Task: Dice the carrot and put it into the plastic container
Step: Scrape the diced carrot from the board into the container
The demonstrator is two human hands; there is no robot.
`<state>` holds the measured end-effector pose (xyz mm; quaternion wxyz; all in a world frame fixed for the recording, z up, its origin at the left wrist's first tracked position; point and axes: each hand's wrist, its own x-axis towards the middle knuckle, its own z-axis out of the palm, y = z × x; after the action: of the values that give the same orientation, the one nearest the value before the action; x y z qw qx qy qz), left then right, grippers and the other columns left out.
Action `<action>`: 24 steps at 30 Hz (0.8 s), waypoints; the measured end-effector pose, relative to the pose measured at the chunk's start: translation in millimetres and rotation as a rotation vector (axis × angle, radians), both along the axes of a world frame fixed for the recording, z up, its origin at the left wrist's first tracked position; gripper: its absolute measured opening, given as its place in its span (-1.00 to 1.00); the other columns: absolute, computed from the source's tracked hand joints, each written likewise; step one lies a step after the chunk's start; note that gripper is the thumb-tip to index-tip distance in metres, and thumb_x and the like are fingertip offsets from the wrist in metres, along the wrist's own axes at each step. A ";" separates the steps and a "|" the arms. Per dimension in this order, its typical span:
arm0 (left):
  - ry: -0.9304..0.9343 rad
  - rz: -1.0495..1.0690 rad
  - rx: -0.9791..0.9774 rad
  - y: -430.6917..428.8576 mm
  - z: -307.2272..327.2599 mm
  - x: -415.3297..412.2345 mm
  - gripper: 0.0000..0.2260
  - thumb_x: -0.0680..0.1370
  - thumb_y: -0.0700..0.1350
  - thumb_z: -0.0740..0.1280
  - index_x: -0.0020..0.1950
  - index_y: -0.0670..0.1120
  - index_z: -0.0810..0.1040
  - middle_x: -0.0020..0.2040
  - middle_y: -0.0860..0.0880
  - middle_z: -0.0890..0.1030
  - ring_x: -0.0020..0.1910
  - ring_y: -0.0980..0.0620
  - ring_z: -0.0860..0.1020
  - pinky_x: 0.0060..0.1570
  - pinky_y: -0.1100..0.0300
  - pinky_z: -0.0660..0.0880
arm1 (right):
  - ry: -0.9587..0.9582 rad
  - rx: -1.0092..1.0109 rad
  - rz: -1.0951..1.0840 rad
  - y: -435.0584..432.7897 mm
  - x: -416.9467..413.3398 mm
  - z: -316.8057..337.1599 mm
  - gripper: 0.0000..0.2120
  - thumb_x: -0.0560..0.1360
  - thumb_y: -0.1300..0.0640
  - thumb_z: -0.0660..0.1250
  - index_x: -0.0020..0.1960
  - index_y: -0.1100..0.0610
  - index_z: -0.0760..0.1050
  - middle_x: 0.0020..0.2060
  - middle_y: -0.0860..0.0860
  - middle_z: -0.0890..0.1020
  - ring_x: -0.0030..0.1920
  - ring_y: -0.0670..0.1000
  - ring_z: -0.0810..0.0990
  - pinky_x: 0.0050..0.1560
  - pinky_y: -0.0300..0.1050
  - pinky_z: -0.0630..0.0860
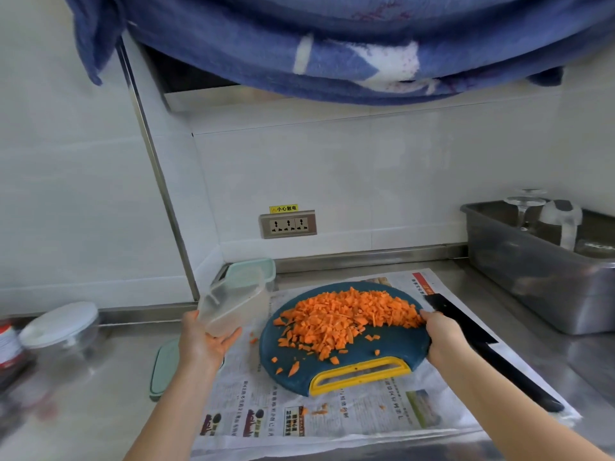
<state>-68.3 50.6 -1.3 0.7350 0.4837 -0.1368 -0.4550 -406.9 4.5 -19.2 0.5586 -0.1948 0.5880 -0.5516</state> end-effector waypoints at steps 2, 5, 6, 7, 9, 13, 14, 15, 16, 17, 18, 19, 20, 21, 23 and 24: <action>-0.073 0.021 -0.025 -0.1 8.0 10.4 -0.80 0.60 -0.04 0.08 0.00 -0.05 0.47 -0.07 -0.09 0.54 -0.10 -0.08 0.53 0.10 -0.12 0.44 | -0.010 -0.026 -0.019 -3.2 -9.3 6.6 -0.79 0.58 0.15 0.29 0.14 0.26 0.44 -0.12 0.19 0.57 0.06 0.26 0.56 0.16 0.21 0.50; -0.220 0.051 -0.010 0.3 16.3 16.1 -0.80 0.62 -0.04 0.08 -0.10 -0.06 0.43 -0.09 -0.09 0.52 -0.06 -0.08 0.52 0.15 -0.14 0.45 | -0.005 -0.068 -0.060 -11.1 -24.2 23.1 -0.72 0.56 0.12 0.31 0.18 0.27 0.46 -0.02 0.22 0.59 0.06 0.26 0.57 0.16 0.25 0.50; -0.264 0.060 0.003 0.9 18.8 15.5 -0.79 0.62 -0.04 0.08 -0.09 -0.07 0.44 -0.09 -0.11 0.51 -0.01 -0.11 0.51 0.16 -0.15 0.45 | -0.006 -0.076 -0.079 -15.7 -29.9 26.1 -0.67 0.55 0.11 0.32 0.23 0.28 0.46 0.03 0.23 0.59 0.06 0.27 0.58 0.16 0.25 0.50; -0.296 0.068 0.008 1.0 20.3 14.6 -0.79 0.63 -0.04 0.07 -0.04 -0.09 0.44 -0.05 -0.14 0.51 0.03 -0.13 0.49 0.17 -0.16 0.45 | -0.018 -0.085 -0.100 -17.5 -35.1 32.0 -0.64 0.55 0.11 0.32 0.26 0.28 0.46 0.07 0.23 0.59 0.07 0.27 0.58 0.15 0.25 0.51; -0.331 0.054 0.039 0.9 19.3 13.6 -0.78 0.63 -0.04 0.07 0.09 -0.13 0.42 0.05 -0.19 0.49 0.05 -0.15 0.48 0.14 -0.17 0.47 | -0.060 -0.101 -0.121 -26.4 -46.9 37.2 -0.61 0.55 0.09 0.32 0.31 0.25 0.43 0.13 0.21 0.58 0.08 0.25 0.58 0.13 0.21 0.52; -0.222 -0.160 0.158 -0.5 11.5 -6.8 -0.76 0.63 -0.10 0.12 0.22 -0.19 0.39 0.09 -0.28 0.49 0.02 -0.23 0.50 -0.06 -0.18 0.48 | -0.133 -0.114 -0.169 -32.8 -61.4 48.9 -0.62 0.58 0.10 0.26 0.35 0.22 0.42 0.20 0.17 0.57 0.08 0.20 0.57 0.06 0.11 0.52; -0.167 -0.213 0.179 0.1 8.3 -17.3 -0.78 0.63 -0.12 0.12 0.20 -0.20 0.38 0.05 -0.28 0.49 -0.01 -0.23 0.50 -0.07 -0.17 0.47 | -0.138 -0.119 -0.175 -32.4 -62.5 51.8 -0.63 0.58 0.11 0.26 0.34 0.23 0.42 0.21 0.16 0.57 0.06 0.19 0.57 0.04 0.10 0.51; -0.119 -0.252 0.195 1.4 5.9 -30.2 -0.80 0.64 -0.14 0.11 0.18 -0.20 0.38 0.03 -0.28 0.49 -0.04 -0.23 0.50 -0.06 -0.18 0.46 | -0.135 -0.115 -0.178 -30.6 -63.2 54.5 -0.63 0.58 0.12 0.26 0.34 0.24 0.41 0.21 0.14 0.56 0.05 0.19 0.56 0.04 0.10 0.51; -0.089 -0.285 0.211 3.1 3.9 -43.9 -0.81 0.64 -0.14 0.10 0.17 -0.20 0.39 0.01 -0.29 0.49 -0.04 -0.24 0.49 -0.01 -0.21 0.46 | -0.128 -0.117 -0.179 -29.1 -63.0 56.9 -0.64 0.58 0.13 0.26 0.34 0.25 0.41 0.20 0.14 0.56 0.06 0.20 0.57 0.05 0.11 0.51; -0.075 -0.308 0.230 2.9 -0.2 -56.4 -0.80 0.65 -0.13 0.10 0.19 -0.20 0.38 0.02 -0.31 0.49 -0.02 -0.25 0.49 0.04 -0.24 0.45 | -0.115 -0.116 -0.172 -27.6 -63.3 59.1 -0.64 0.58 0.13 0.26 0.33 0.25 0.41 0.19 0.15 0.57 0.08 0.21 0.57 0.08 0.13 0.52; -0.070 -0.334 0.248 1.9 -5.8 -65.8 -0.77 0.65 -0.12 0.10 0.24 -0.20 0.37 0.04 -0.32 0.49 0.00 -0.26 0.49 0.07 -0.27 0.45 | -0.105 -0.120 -0.165 -27.0 -63.2 59.6 -0.64 0.58 0.14 0.27 0.33 0.25 0.42 0.18 0.17 0.57 0.11 0.22 0.57 0.11 0.14 0.52; -0.060 -0.348 0.277 2.2 -8.1 -73.5 -0.73 0.65 -0.10 0.11 0.31 -0.19 0.35 0.10 -0.34 0.50 0.02 -0.27 0.50 0.05 -0.27 0.45 | -0.093 -0.115 -0.157 -25.1 -62.2 59.9 -0.64 0.57 0.14 0.28 0.33 0.25 0.42 0.17 0.18 0.57 0.12 0.22 0.57 0.14 0.14 0.51; -0.057 -0.361 0.303 1.0 -9.9 -79.6 -0.68 0.65 -0.09 0.13 0.37 -0.17 0.31 0.16 -0.34 0.49 0.04 -0.28 0.51 0.01 -0.26 0.47 | -0.078 -0.109 -0.154 -24.4 -62.3 58.4 -0.63 0.57 0.15 0.29 0.33 0.25 0.41 0.16 0.19 0.56 0.12 0.23 0.56 0.16 0.15 0.51; -0.067 -0.356 0.311 -0.5 -11.5 -83.6 -0.64 0.64 -0.08 0.15 0.42 -0.16 0.28 0.21 -0.34 0.48 0.05 -0.28 0.52 -0.06 -0.23 0.49 | -0.066 -0.098 -0.152 -24.5 -62.1 56.1 -0.62 0.56 0.15 0.30 0.33 0.25 0.40 0.16 0.20 0.56 0.12 0.23 0.56 0.16 0.15 0.51; -0.140 -0.346 0.339 -4.0 -13.4 -87.6 -0.64 0.64 -0.09 0.15 0.42 -0.19 0.31 0.19 -0.32 0.51 -0.03 -0.24 0.54 -0.19 -0.13 0.50 | -0.037 -0.085 -0.137 -21.5 -58.9 52.3 -0.61 0.55 0.15 0.31 0.33 0.26 0.39 0.14 0.21 0.57 0.09 0.24 0.57 0.13 0.16 0.52; -0.195 -0.339 0.349 -1.9 -11.1 -88.8 -0.66 0.65 -0.11 0.13 0.38 -0.22 0.35 0.12 -0.30 0.55 -0.07 -0.21 0.55 -0.22 -0.10 0.49 | -0.031 -0.080 -0.127 -19.3 -56.8 50.6 -0.62 0.55 0.15 0.31 0.32 0.27 0.40 0.12 0.21 0.57 0.09 0.24 0.57 0.13 0.17 0.53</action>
<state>-157.1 48.7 -12.4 0.5372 0.6149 -0.2054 -0.5396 -463.7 -14.7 31.4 0.5233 -0.1710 0.5679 -0.6119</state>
